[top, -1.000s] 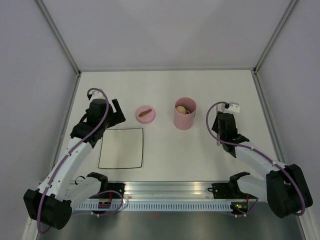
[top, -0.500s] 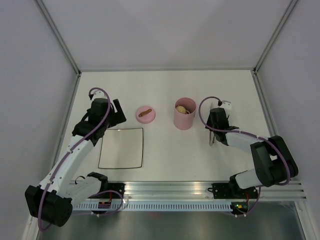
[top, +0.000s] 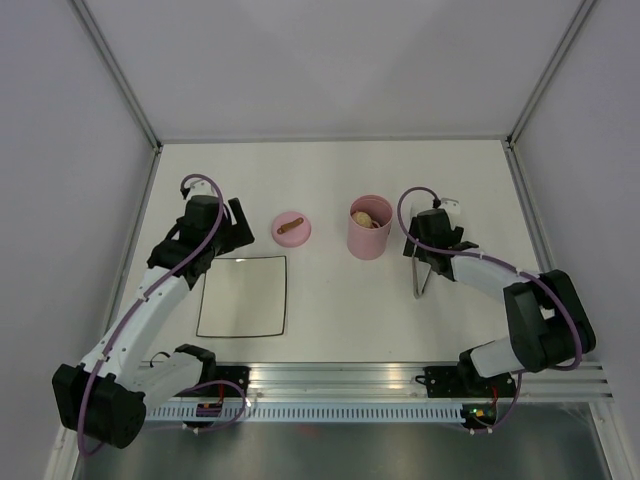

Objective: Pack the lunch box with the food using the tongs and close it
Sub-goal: Place the clamp at the center of the board, then pick up the box lid from the center of the board, then close the box lid on the packing box.

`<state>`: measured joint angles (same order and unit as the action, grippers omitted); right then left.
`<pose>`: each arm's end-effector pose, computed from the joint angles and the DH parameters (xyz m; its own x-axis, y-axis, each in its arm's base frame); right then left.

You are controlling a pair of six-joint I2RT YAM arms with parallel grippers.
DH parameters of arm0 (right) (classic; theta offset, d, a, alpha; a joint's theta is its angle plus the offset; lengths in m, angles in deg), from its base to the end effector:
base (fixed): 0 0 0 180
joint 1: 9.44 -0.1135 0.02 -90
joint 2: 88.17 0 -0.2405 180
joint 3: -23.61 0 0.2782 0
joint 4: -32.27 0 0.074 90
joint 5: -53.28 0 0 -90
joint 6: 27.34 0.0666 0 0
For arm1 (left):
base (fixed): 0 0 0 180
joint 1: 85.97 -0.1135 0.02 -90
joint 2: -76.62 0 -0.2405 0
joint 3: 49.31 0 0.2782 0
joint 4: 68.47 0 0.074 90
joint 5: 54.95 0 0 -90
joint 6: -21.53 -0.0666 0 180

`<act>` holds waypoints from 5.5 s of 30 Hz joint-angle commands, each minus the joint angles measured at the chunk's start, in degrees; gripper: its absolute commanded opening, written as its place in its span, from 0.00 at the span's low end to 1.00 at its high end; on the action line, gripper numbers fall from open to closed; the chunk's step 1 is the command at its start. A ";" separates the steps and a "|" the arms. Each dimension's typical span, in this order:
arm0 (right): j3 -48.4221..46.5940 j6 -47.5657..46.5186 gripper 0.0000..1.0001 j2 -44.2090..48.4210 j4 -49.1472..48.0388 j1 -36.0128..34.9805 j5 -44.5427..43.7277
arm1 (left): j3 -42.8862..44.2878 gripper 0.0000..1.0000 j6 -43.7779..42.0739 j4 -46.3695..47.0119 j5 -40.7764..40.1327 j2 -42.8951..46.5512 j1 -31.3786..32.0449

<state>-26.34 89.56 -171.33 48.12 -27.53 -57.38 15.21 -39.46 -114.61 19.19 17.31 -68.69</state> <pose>0.3052 0.0750 0.0969 -0.6724 0.2257 -0.7049 0.2618 0.9633 0.0588 0.2714 -0.0654 0.2551 -0.5900 -0.3050 -0.7475 -0.2259 0.9513 -0.2098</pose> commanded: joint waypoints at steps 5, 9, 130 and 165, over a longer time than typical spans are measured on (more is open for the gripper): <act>-6.88 -1.05 0.98 5.10 8.01 0.33 2.12 | 2.15 1.00 0.61 2.05 1.88 -0.63 0.30; -14.96 -1.67 0.98 7.82 15.31 0.33 0.72 | 4.43 1.00 -0.27 1.79 2.58 -1.95 0.13; -24.73 0.18 0.98 24.53 23.76 8.68 5.72 | 31.86 0.02 -22.70 1.88 22.79 -33.69 8.56; -21.22 -1.93 0.98 27.78 28.24 12.64 6.87 | 55.07 0.02 -0.54 6.36 36.17 -51.61 22.36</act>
<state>-47.67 89.16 -144.09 76.54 -15.16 -51.55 68.39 -42.61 -110.83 57.37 -34.19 -46.62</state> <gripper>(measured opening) 0.979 0.028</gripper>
